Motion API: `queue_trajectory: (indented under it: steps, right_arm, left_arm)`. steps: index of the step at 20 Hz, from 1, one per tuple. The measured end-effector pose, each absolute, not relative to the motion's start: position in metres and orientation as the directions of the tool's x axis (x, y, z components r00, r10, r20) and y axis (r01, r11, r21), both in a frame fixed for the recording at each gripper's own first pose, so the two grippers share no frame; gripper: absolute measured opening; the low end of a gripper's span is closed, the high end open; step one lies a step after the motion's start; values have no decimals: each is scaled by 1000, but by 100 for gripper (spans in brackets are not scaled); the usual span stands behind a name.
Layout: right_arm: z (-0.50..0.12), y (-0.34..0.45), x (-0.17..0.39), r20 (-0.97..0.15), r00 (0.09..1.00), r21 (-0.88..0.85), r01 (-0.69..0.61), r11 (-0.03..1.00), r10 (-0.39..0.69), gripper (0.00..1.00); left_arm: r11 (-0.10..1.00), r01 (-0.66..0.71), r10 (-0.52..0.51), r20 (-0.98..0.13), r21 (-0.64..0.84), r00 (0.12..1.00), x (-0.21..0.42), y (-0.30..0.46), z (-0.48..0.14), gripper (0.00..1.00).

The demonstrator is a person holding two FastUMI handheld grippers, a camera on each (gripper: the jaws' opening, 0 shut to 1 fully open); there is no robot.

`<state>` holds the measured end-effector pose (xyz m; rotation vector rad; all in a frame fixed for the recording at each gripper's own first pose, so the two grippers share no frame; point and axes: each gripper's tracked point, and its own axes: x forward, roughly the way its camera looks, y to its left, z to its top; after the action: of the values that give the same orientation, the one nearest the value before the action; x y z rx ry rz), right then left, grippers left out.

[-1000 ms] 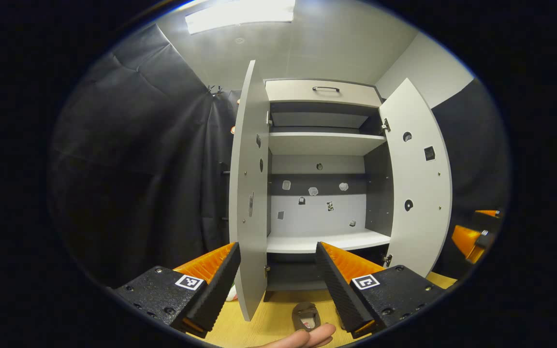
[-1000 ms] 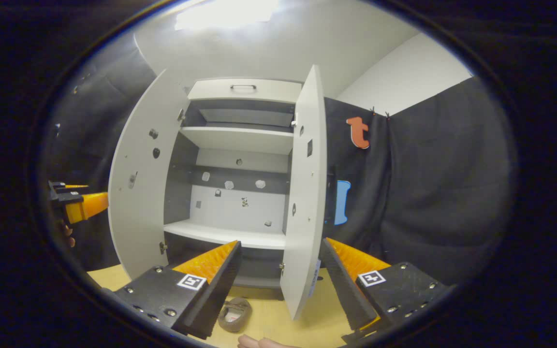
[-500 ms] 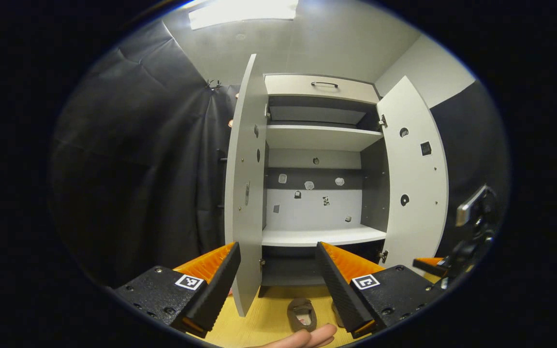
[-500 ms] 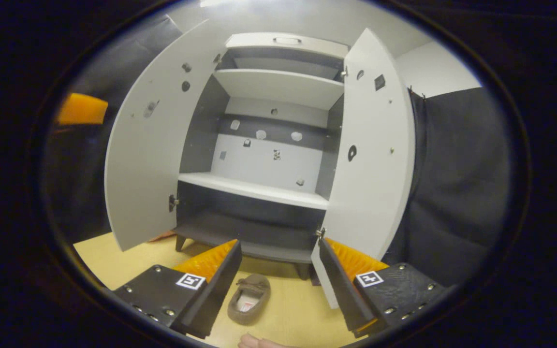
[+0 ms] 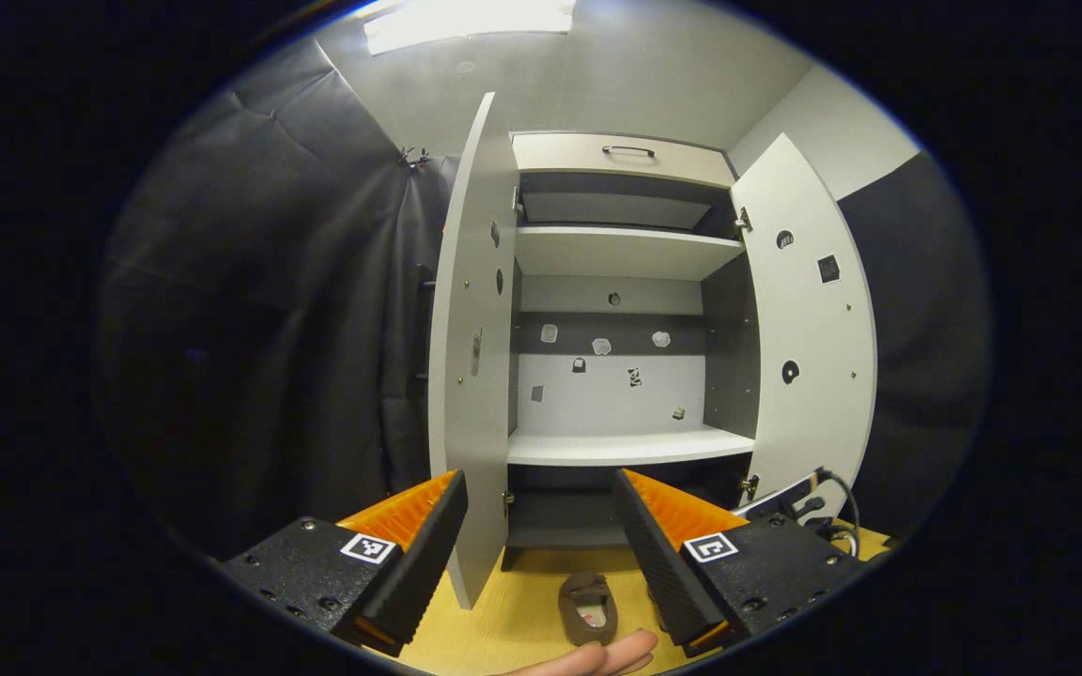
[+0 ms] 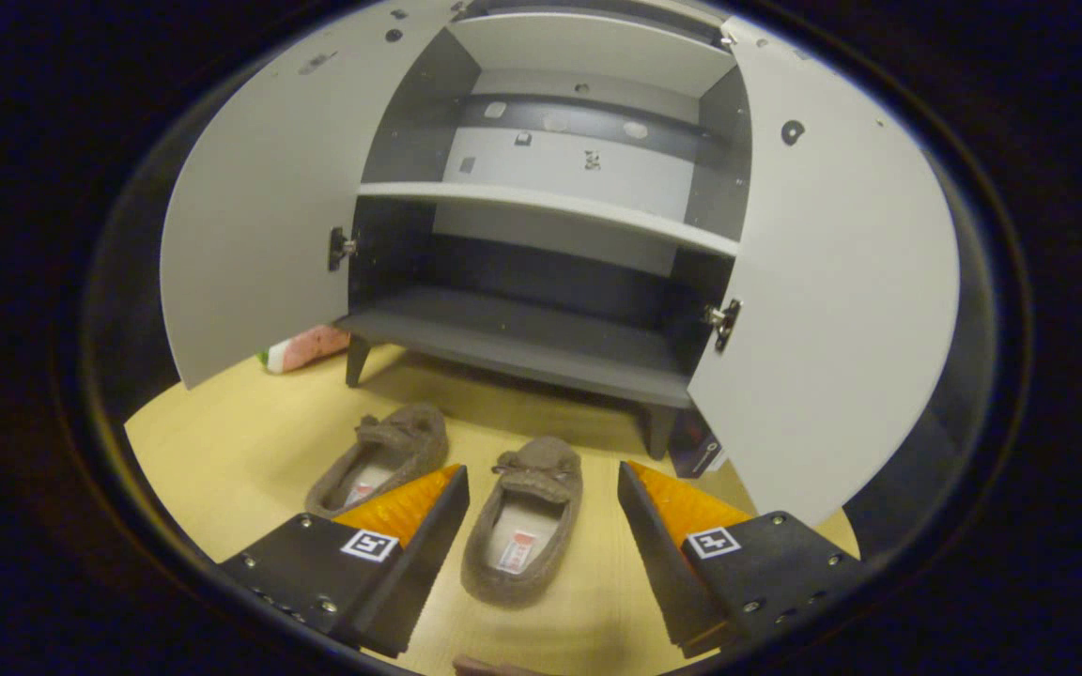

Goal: Grab one shoe with the right hand and put it into the shoe cabinet, grab the other shoe with the left hand and put it into the shoe cabinet; then close the right door with the right hand and the left door with the left hand.

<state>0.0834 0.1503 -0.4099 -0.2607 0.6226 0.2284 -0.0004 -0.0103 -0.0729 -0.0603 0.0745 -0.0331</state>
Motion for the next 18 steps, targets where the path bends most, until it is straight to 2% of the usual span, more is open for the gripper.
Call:
queue_trajectory:
  steps: [4,5,8,9,13,15,16,18]
  right_arm:
    - [-459,168,80,-683,715,-86,-278,957,147,96]
    - [-469,171,78,-703,696,-65,-273,960,150,78]
    - [-499,176,81,-754,645,-48,-243,969,125,75]
    - [-507,178,83,-769,628,-44,-245,969,124,61]
    - [-525,177,97,-772,631,-84,-227,970,81,57]
    - [-526,177,98,-748,657,-124,-281,952,96,36]
    - [-525,172,99,-736,673,-132,-253,958,76,36]
    - [-522,174,98,-730,676,-56,-205,977,100,12]
  left_arm:
    - [996,47,-51,-53,-82,997,10,-13,-72,96]
    - [996,48,-52,-52,-76,997,15,-13,-73,95]
    - [993,79,-84,-56,-83,995,25,-22,-76,95]
    - [994,83,-88,-53,-77,995,31,-24,-75,95]
    - [991,122,-123,-37,-48,992,51,-35,-73,96]
    - [988,147,-149,-25,-51,989,58,-42,-71,96]
    - [986,159,-160,-18,-51,987,62,-46,-70,96]
    - [985,169,-170,-6,-44,985,69,-52,-68,96]
